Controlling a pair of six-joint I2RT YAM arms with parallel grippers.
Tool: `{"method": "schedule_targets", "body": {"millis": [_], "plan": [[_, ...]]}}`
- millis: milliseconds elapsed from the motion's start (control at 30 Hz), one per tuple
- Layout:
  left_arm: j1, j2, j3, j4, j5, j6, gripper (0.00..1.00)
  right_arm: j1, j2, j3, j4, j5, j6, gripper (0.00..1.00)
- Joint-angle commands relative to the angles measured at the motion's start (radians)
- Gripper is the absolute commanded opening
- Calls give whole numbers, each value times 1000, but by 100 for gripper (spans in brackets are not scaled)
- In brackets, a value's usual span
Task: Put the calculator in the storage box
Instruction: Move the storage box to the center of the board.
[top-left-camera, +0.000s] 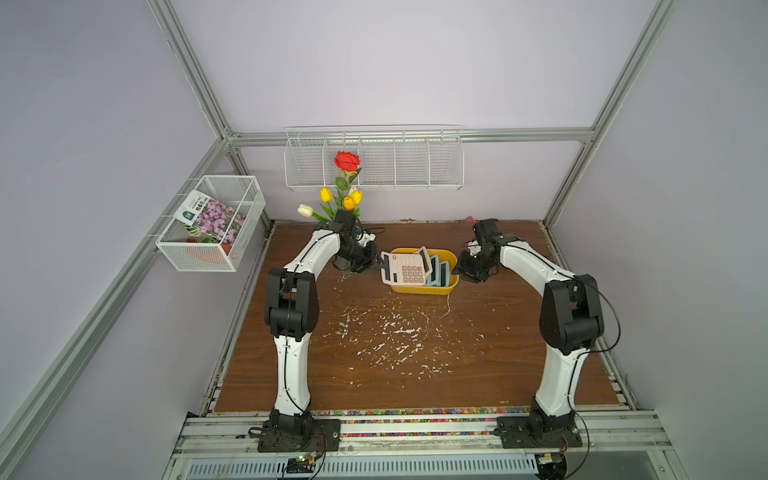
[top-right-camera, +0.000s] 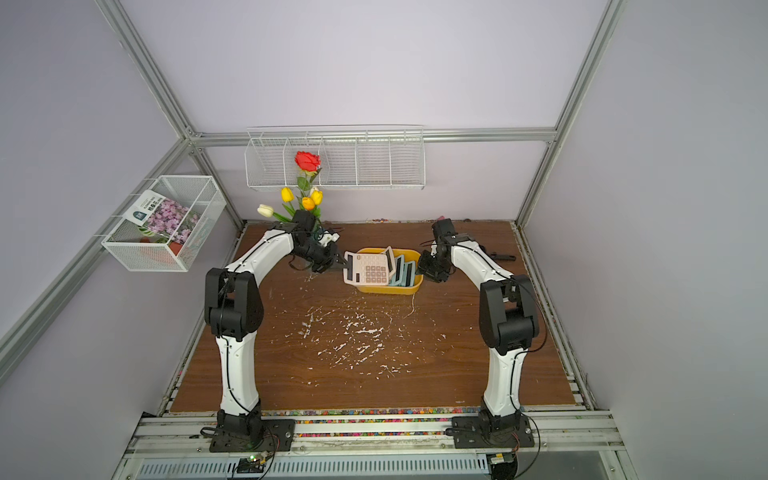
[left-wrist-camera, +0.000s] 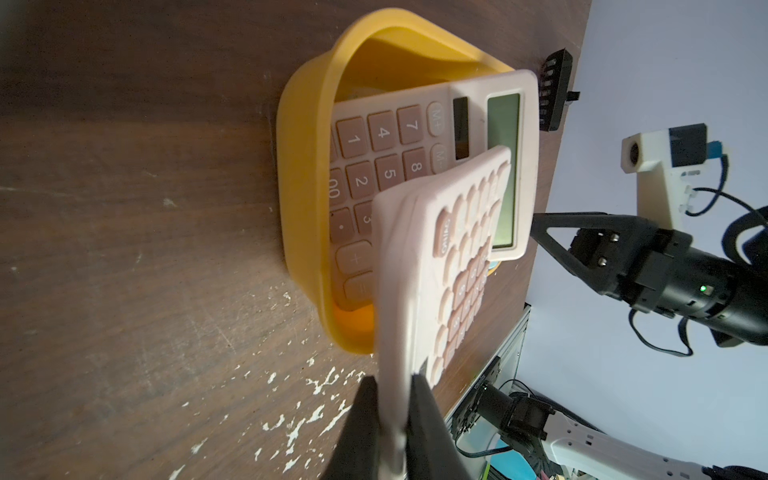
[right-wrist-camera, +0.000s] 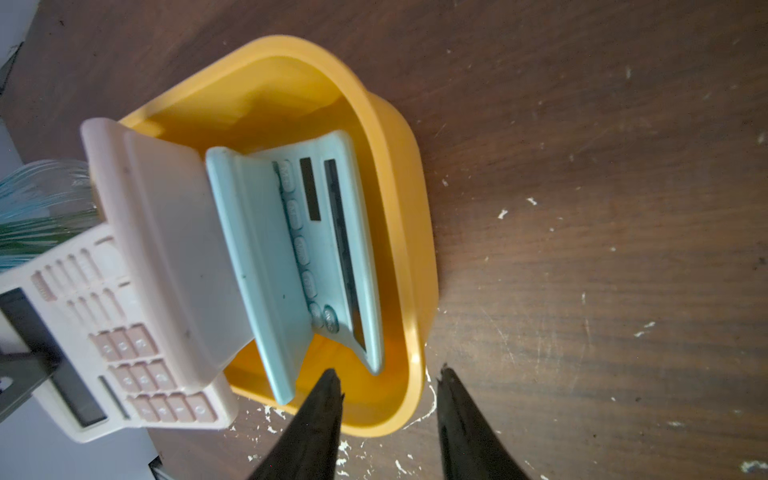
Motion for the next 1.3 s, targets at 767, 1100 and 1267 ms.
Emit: {"method": "schedule_targets", "body": {"millis": [767,1100,1267], "plan": [[13,-123,-147,77,2,-71,14,6,44,26,-112,19,-211,0],[13,-156,-167,96,7,-92,14,4,43,43,-206,-23,-301,0],[9,-192,-208,133,17,-117,14,1,36,33,-233,-46,-321,0]]}}
